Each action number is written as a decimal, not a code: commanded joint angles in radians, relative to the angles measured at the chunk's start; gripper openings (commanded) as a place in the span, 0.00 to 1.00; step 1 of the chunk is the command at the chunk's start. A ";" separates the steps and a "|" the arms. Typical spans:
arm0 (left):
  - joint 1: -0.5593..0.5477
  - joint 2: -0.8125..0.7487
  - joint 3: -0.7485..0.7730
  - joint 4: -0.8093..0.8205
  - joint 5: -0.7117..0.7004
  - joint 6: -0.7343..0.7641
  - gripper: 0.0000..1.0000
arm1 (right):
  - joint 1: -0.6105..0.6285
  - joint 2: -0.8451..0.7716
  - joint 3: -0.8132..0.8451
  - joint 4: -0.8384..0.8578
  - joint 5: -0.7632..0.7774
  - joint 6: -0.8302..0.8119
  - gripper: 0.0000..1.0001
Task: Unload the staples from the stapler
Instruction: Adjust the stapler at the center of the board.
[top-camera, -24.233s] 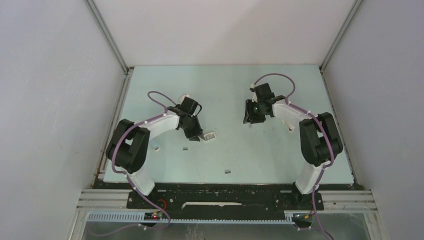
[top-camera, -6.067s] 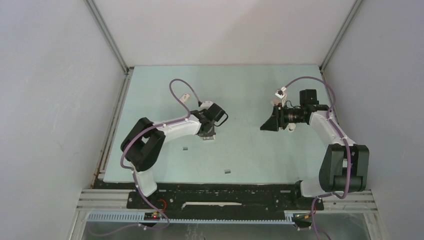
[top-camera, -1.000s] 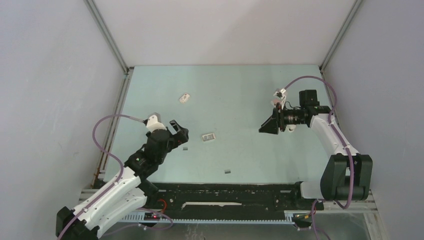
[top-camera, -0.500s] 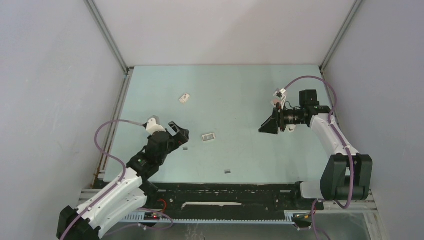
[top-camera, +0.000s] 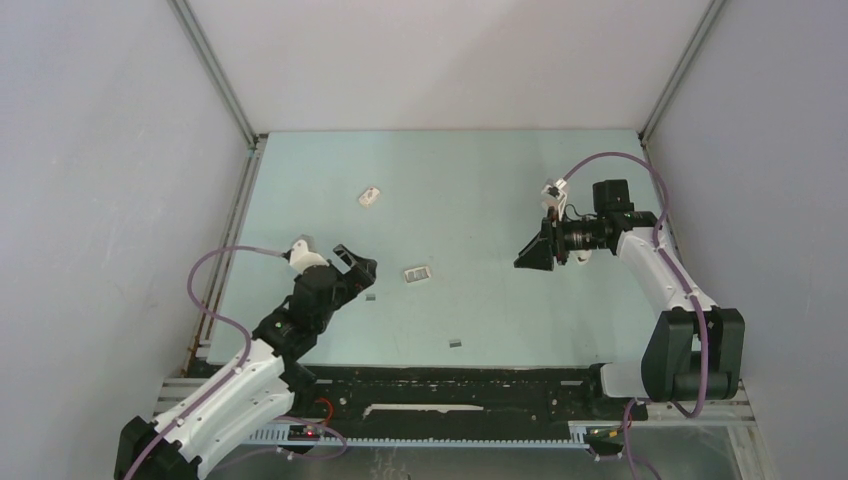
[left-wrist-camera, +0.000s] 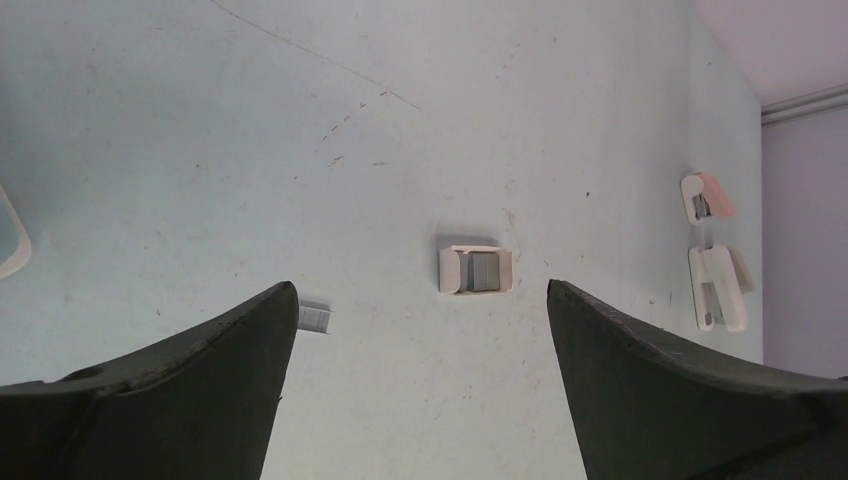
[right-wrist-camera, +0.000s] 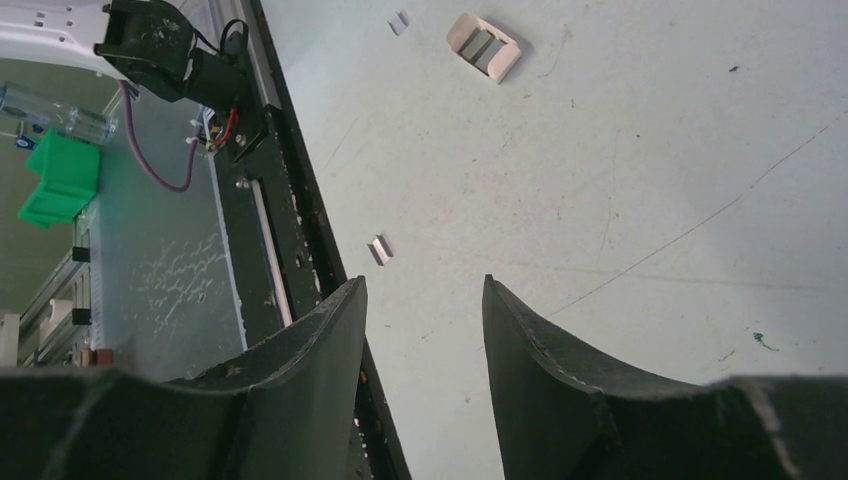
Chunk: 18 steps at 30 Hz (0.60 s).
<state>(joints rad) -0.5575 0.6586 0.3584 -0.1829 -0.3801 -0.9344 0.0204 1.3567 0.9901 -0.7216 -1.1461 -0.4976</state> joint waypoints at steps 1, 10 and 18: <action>0.011 -0.005 -0.036 0.054 0.003 -0.037 1.00 | 0.005 -0.009 -0.001 -0.005 -0.017 -0.027 0.56; 0.014 0.011 -0.057 0.089 0.020 -0.077 0.98 | 0.006 -0.006 -0.001 -0.006 -0.015 -0.028 0.56; 0.023 0.029 -0.063 0.103 0.038 -0.097 0.97 | 0.005 -0.006 -0.001 -0.006 -0.015 -0.030 0.56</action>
<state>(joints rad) -0.5461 0.6823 0.3225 -0.1249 -0.3504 -1.0061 0.0216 1.3567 0.9901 -0.7223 -1.1465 -0.5083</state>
